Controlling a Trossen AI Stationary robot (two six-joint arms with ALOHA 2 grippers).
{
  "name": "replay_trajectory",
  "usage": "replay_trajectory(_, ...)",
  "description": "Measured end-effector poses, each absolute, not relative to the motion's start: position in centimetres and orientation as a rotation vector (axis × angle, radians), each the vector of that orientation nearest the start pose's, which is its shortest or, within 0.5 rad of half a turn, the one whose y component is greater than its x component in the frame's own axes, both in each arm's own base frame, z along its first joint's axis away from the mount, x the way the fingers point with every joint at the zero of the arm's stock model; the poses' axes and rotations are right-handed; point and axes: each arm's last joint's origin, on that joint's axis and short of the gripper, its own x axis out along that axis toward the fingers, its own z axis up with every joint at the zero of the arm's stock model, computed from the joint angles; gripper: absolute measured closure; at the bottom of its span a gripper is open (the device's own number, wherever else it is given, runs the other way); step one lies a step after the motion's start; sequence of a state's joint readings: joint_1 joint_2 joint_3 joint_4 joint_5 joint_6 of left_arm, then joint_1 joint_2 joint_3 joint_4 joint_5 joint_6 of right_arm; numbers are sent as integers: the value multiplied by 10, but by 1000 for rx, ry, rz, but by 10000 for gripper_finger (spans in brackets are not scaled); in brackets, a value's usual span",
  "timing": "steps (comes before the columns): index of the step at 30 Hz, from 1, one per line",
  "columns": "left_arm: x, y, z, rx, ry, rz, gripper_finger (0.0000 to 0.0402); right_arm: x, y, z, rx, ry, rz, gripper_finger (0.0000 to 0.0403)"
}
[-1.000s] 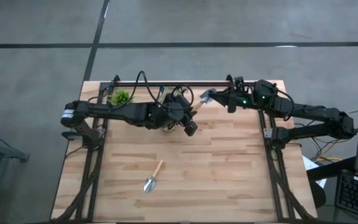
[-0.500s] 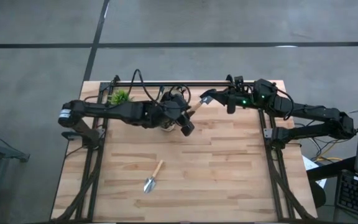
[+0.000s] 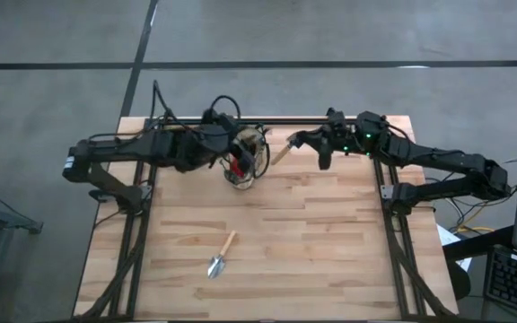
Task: Pick & Place Garden tools in Gardening bag
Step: Put the top brown trowel into the green gardening bag
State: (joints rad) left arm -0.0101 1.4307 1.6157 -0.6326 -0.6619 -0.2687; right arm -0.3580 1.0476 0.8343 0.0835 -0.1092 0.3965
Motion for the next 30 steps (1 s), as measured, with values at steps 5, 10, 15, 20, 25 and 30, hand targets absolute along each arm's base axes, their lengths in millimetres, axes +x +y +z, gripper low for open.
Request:
replay_trajectory(5,277,18,436,-73,354,773,241,241,-87,320,345,138,-250,395)
replay_trajectory(10,271,18,437,-68,359,786,241,266,-95,308,222,227,-217,394)
replay_trajectory(15,270,18,435,-87,372,793,241,289,-104,313,189,234,-209,394)
replay_trajectory(20,269,18,434,-102,384,798,241,307,-111,311,145,336,-203,394)
replay_trajectory(25,267,18,432,-105,407,802,241,318,-115,312,100,408,-190,394)
replay_trajectory(30,267,18,431,-104,410,802,241,328,-119,311,54,404,-188,394)
